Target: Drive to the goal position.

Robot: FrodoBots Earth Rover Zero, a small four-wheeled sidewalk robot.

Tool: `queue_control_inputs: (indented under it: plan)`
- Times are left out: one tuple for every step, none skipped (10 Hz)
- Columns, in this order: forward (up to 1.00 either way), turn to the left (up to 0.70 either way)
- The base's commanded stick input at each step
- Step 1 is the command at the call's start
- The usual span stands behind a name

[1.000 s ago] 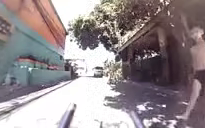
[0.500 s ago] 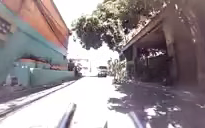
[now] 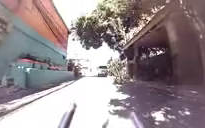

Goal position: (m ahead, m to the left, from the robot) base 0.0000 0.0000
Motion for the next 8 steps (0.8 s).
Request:
queue_control_inputs:
  plan:
    - [1.00, 0.08]
    - [1.00, 0.02]
    - [1.00, 0.00]
    - [1.00, 0.00]
    - [1.00, 0.00]
    - [1.00, 0.00]
    - [1.00, 0.00]
    - [1.00, 0.00]
